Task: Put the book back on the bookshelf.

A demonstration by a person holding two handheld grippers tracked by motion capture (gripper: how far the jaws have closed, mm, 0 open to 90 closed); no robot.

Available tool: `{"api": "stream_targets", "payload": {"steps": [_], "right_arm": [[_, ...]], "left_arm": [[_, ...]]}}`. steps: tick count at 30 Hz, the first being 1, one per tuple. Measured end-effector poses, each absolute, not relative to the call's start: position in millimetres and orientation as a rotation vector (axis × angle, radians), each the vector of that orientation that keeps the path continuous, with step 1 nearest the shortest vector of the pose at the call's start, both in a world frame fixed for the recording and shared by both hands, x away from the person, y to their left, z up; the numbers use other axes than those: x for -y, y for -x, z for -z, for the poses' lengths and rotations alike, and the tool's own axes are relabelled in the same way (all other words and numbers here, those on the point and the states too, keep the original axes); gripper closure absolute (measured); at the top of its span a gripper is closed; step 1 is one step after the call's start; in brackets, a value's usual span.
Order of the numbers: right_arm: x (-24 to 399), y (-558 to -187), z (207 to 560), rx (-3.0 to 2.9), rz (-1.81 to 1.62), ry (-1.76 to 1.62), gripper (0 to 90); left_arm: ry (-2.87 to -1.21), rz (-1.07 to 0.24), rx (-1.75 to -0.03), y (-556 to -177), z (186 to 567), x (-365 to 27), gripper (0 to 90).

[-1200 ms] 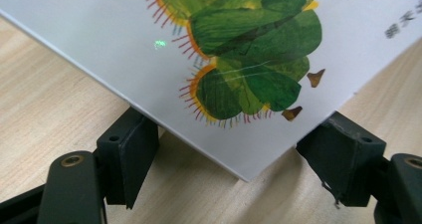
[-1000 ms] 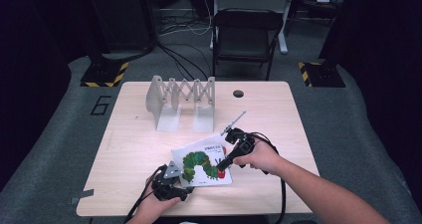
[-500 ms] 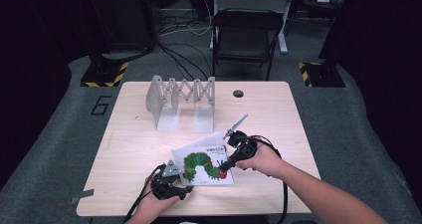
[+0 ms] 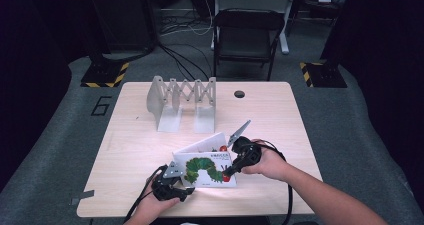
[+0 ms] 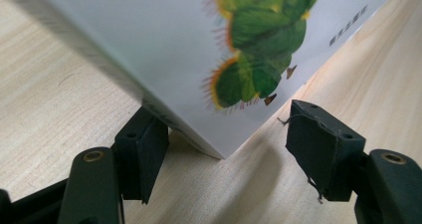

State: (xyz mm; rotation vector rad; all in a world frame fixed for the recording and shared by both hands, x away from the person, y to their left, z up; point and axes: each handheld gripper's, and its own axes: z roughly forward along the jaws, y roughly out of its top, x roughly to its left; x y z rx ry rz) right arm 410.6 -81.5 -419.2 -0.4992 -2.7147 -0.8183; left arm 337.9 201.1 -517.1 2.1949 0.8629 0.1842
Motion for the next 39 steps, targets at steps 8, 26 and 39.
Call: {"api": "stream_targets", "payload": {"steps": [8,26,39], "right_arm": [[86.4,-409.0,427.6,2.741,0.814,0.464,85.4],[86.4,-400.5,445.6,2.923,0.770,0.356,83.2],[80.0,-401.2,460.1,3.094,0.736,0.314,80.1]], "left_arm": [[-2.093,-0.182,-0.937,-345.5,508.6,-218.7,33.4],[-2.088,-0.178,-0.889,-346.6,502.4,-211.6,36.5],[-2.084,-0.185,-0.867,-345.4,499.9,-212.1,39.7]]}}
